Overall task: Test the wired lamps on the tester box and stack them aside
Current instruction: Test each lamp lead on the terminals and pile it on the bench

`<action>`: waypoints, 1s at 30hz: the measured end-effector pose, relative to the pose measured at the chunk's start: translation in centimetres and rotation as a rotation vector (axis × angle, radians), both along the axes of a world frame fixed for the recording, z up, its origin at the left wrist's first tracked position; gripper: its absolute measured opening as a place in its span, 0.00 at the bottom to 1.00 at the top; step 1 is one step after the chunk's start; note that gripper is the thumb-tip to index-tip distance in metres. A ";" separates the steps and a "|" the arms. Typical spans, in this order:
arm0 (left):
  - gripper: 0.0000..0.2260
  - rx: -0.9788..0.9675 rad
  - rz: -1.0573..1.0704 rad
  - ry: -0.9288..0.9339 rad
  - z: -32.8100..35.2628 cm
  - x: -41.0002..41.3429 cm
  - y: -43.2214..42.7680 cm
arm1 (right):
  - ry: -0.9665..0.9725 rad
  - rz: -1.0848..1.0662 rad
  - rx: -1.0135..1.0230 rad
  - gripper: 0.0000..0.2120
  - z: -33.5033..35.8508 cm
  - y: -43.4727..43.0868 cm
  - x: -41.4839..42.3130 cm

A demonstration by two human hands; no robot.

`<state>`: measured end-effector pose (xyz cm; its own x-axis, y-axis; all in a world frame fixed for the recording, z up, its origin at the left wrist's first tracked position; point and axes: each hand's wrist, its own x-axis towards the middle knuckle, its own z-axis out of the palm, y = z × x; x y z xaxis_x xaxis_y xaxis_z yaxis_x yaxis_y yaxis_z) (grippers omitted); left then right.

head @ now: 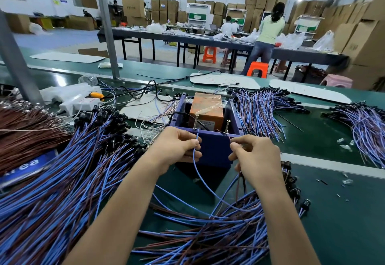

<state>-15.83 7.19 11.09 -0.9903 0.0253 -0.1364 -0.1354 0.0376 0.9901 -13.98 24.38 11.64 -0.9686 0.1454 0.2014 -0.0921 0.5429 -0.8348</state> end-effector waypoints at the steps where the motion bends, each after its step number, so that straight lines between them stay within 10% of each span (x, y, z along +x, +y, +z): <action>1: 0.04 -0.051 0.034 0.054 0.0 -0.1 0.0 | 0.000 0.001 0.005 0.06 -0.1 0.0 0.0; 10: 0.07 -0.360 0.300 0.255 -0.5 -0.9 -0.4 | -0.022 -0.021 0.053 0.08 -1.0 -1.2 -0.3; 30: 0.10 -0.412 0.289 0.311 -0.3 -0.5 -0.5 | 0.111 -0.041 0.027 0.11 -0.7 -1.9 0.0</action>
<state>-16.32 6.66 10.77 -0.9442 -0.2453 0.2196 0.0965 0.4318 0.8968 -13.96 22.48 10.95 -0.9336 0.1773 0.3113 -0.1605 0.5701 -0.8058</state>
